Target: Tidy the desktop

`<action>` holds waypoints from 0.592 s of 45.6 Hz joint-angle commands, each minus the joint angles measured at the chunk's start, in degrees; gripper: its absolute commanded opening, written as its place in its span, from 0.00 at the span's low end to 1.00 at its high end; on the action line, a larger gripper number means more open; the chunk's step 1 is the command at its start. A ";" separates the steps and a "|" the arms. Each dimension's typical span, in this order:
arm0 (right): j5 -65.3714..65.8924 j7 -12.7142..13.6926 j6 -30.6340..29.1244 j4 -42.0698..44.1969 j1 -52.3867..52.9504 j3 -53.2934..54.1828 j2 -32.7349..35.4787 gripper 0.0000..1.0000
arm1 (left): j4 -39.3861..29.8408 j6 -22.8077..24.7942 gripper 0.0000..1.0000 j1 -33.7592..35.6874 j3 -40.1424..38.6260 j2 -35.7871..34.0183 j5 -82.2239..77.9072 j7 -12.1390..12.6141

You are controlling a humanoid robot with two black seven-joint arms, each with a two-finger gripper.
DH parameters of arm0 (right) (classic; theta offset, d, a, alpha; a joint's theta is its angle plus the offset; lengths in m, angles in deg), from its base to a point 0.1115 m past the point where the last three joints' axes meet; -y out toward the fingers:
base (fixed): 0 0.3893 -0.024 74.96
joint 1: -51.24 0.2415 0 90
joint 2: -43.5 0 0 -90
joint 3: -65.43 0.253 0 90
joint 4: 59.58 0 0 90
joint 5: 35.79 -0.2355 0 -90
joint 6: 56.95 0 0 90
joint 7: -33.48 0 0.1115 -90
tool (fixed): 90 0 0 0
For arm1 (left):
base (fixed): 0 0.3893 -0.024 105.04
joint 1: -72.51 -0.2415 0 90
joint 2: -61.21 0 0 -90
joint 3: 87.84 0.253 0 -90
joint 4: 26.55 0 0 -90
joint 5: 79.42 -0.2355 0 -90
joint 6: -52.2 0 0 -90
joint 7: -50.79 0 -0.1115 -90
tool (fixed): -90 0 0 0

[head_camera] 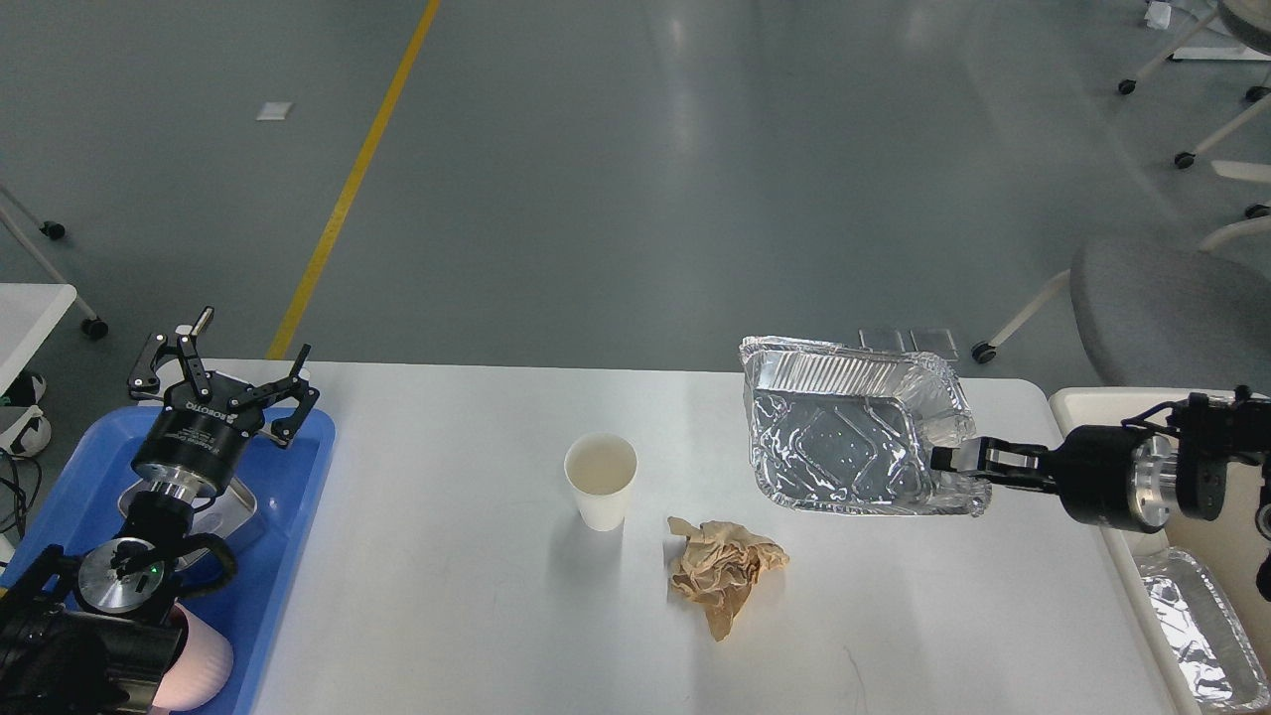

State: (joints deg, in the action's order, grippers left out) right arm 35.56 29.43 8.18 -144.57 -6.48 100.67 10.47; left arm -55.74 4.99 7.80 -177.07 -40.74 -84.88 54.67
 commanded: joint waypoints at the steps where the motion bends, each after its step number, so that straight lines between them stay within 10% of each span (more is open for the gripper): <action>1: 0.02 0.00 0.00 0.00 -0.64 0.01 -0.20 0.00 | -0.16 -0.78 0.98 0.20 0.02 -1.14 -8.32 -10.72; 10: 0.02 0.00 0.00 0.09 -0.64 0.10 -0.20 0.00 | -1.12 -13.33 0.98 0.46 0.28 -2.47 -25.72 -24.27; 27: 0.02 0.00 0.26 -0.08 -0.55 1.24 0.07 0.00 | -26.34 -47.44 0.98 -3.58 15.74 -9.40 -47.00 -24.45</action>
State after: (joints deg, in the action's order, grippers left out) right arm 35.58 29.43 8.36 -144.55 -7.03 101.28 10.47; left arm -75.30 -30.95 5.09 -167.50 -47.15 -123.93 29.88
